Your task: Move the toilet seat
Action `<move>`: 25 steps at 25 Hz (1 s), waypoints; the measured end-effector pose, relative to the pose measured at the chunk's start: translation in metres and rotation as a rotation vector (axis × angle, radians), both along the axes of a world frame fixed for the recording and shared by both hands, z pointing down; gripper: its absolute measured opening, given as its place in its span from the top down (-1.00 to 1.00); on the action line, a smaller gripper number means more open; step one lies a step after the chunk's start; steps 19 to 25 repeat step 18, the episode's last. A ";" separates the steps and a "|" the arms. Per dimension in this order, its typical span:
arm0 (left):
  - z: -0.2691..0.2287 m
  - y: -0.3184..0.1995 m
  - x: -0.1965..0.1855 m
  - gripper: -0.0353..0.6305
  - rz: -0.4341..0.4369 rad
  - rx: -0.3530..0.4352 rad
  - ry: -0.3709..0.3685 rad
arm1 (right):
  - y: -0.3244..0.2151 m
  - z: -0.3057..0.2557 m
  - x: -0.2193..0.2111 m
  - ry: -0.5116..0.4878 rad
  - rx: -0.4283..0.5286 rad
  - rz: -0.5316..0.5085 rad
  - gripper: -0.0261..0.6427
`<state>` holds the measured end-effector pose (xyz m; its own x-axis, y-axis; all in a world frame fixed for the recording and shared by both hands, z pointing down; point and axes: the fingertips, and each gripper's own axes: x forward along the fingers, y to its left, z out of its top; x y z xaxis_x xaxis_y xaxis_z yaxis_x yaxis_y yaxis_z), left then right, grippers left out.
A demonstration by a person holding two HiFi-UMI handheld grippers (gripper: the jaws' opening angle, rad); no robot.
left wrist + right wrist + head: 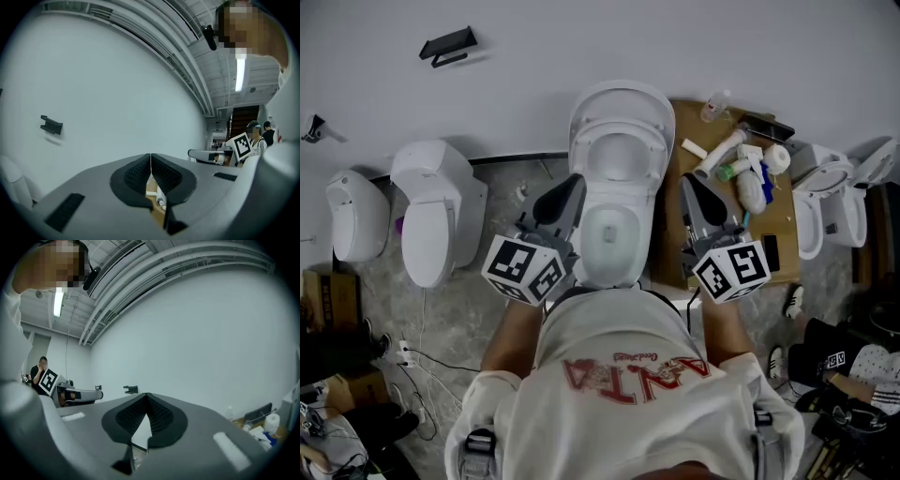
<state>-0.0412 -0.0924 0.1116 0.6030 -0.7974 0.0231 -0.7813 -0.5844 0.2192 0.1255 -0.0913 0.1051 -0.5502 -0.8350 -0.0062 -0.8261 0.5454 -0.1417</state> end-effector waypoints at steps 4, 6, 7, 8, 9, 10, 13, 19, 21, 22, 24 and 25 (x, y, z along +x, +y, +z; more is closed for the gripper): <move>-0.001 0.001 0.003 0.86 0.004 0.006 0.003 | 0.000 0.002 0.005 -0.003 0.000 0.007 0.92; -0.002 0.001 0.003 0.86 0.004 0.006 0.004 | 0.000 0.001 0.003 0.001 0.002 0.000 0.92; -0.003 0.001 0.002 0.86 0.003 0.005 0.005 | -0.001 0.001 0.002 0.003 0.003 -0.003 0.92; -0.003 0.001 0.001 0.86 0.002 0.005 0.005 | -0.001 0.001 0.000 0.006 0.005 -0.007 0.92; -0.003 0.001 0.000 0.86 0.000 0.004 0.005 | -0.001 0.000 -0.002 0.010 0.008 -0.014 0.92; -0.002 0.002 -0.001 0.86 -0.001 0.004 0.005 | -0.001 0.000 -0.003 0.012 0.010 -0.019 0.92; -0.002 0.004 -0.002 0.86 -0.004 0.003 0.005 | 0.000 0.001 -0.004 0.011 0.009 -0.020 0.92; -0.002 0.004 -0.007 0.86 -0.005 -0.001 0.016 | 0.001 0.002 -0.010 0.005 0.005 -0.022 0.92; -0.002 0.004 -0.007 0.86 -0.005 -0.001 0.016 | 0.001 0.002 -0.010 0.005 0.005 -0.022 0.92; -0.002 0.004 -0.007 0.86 -0.005 -0.001 0.016 | 0.001 0.002 -0.010 0.005 0.005 -0.022 0.92; -0.002 0.004 -0.007 0.86 -0.005 -0.001 0.016 | 0.001 0.002 -0.010 0.005 0.005 -0.022 0.92; -0.002 0.004 -0.007 0.86 -0.005 -0.001 0.016 | 0.001 0.002 -0.010 0.005 0.005 -0.022 0.92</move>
